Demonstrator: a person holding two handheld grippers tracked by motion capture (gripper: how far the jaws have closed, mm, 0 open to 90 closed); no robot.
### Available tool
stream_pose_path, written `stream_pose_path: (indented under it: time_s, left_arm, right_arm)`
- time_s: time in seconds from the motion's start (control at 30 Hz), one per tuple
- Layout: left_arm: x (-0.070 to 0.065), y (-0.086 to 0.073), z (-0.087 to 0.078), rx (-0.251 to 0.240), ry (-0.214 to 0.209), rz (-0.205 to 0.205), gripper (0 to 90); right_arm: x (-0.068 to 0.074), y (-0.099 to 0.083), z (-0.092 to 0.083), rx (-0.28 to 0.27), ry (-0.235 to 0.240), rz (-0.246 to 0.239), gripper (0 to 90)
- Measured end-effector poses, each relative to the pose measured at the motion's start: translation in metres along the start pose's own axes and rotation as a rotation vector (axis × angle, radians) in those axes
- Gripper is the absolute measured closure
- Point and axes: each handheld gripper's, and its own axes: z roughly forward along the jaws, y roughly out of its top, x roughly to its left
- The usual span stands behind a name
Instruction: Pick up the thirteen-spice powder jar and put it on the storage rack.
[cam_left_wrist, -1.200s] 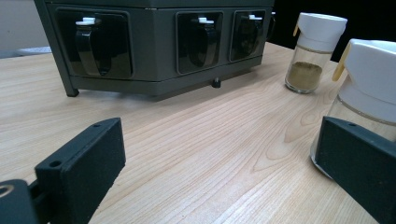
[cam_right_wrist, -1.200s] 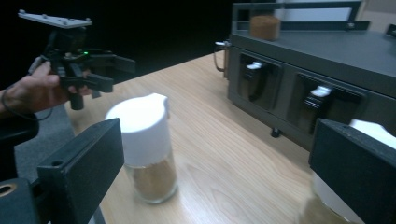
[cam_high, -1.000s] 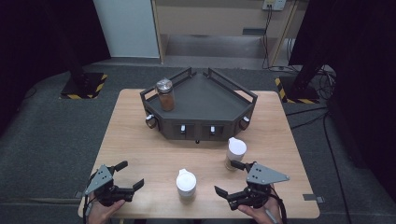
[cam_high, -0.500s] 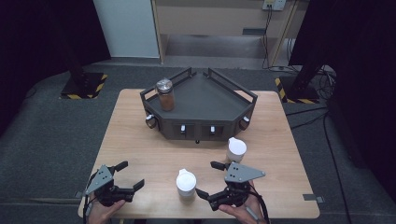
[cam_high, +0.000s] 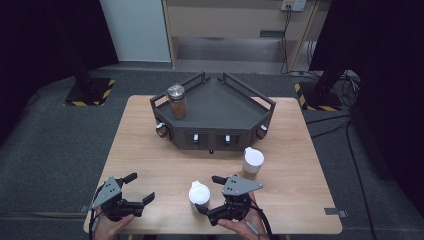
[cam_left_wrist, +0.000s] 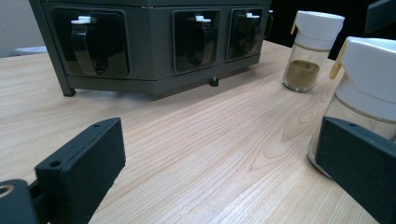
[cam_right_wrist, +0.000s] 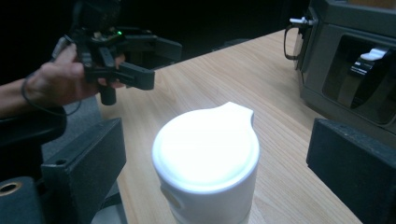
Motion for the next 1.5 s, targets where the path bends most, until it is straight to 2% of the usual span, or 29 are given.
stream_pose_path:
  time_s: [0.27,0.53,0.83,0.93,1.0,1.2,1.5]
  left_arm:
    - [0.000,0.000,0.000,0.002,0.000,-0.001,0.4]
    - [0.000,0.000,0.001,0.005,-0.001,0.003,0.4]
    - [-0.001,0.001,0.001,0.008,-0.001,0.006,0.4]
    - [-0.001,0.001,0.001,0.008,0.000,0.007,0.4]
    - [-0.001,0.001,0.001,0.008,-0.001,0.006,0.5]
    - [-0.001,0.001,0.001,0.012,-0.002,0.008,0.5]
    - [-0.001,0.001,0.001,0.010,-0.002,0.009,0.5]
  right_arm:
    - [0.004,-0.006,0.017,0.020,-0.009,0.001,8.6]
    - [0.006,-0.012,0.026,0.034,-0.024,0.010,15.6]
    - [0.011,-0.018,0.032,0.051,-0.037,-0.005,24.0]
    - [0.014,-0.020,0.032,0.047,-0.041,-0.025,29.5]
    - [0.019,-0.019,0.032,0.050,-0.058,-0.045,30.1]
    - [0.020,-0.015,0.032,0.064,-0.068,-0.047,30.4]
    - [0.014,0.001,0.023,0.065,-0.074,-0.064,30.5]
